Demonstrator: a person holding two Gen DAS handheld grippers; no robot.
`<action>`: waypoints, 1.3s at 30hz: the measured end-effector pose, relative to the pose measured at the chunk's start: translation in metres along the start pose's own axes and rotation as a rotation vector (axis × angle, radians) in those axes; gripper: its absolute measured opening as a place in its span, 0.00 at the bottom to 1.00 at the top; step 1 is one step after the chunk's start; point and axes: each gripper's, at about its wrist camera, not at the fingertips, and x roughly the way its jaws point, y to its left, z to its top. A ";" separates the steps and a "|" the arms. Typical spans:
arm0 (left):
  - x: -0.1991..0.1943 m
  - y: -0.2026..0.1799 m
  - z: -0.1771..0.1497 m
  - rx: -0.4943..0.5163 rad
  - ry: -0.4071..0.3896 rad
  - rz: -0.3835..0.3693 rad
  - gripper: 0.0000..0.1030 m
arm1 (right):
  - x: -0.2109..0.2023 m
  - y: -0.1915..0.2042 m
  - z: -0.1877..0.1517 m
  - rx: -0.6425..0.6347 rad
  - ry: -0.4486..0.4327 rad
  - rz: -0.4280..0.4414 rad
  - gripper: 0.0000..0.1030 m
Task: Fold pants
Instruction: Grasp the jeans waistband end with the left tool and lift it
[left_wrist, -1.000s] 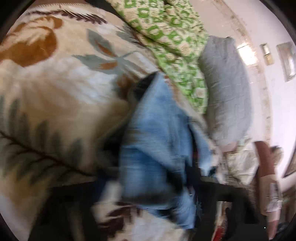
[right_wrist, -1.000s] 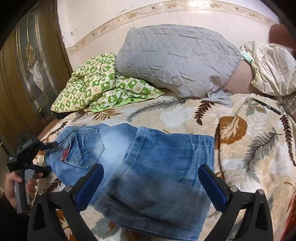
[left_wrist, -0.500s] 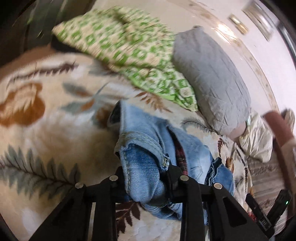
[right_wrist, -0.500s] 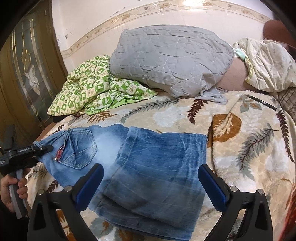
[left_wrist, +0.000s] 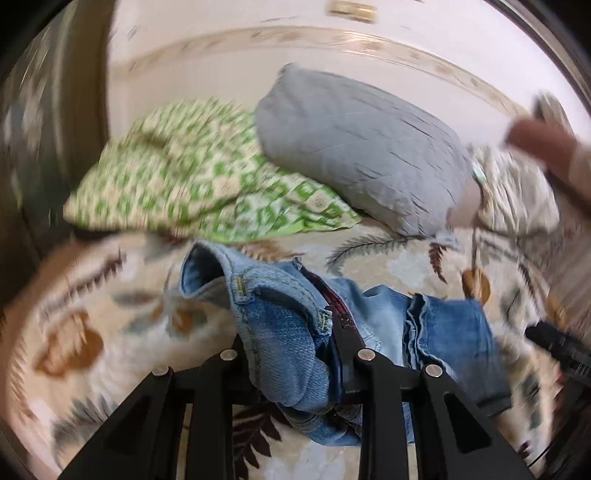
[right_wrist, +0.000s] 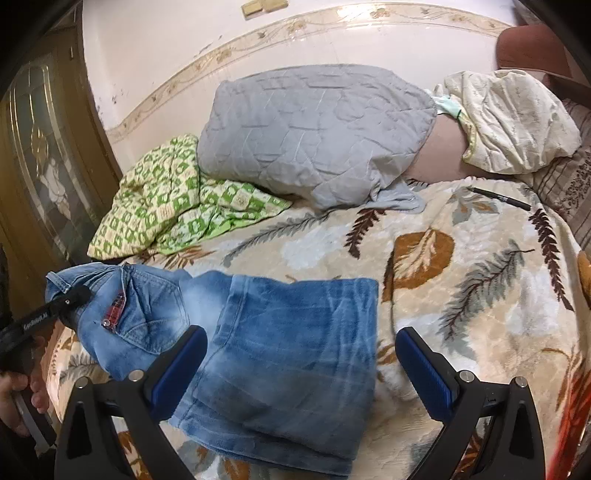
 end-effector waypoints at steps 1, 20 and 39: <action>-0.004 -0.015 0.003 0.067 -0.018 0.016 0.27 | -0.003 -0.003 0.002 0.011 -0.009 -0.004 1.00; 0.006 -0.229 -0.043 0.979 0.017 0.131 0.27 | -0.057 -0.109 0.017 0.326 -0.150 -0.169 1.00; 0.073 -0.307 -0.114 1.248 0.253 0.085 0.29 | -0.065 -0.134 0.015 0.393 -0.155 -0.183 1.00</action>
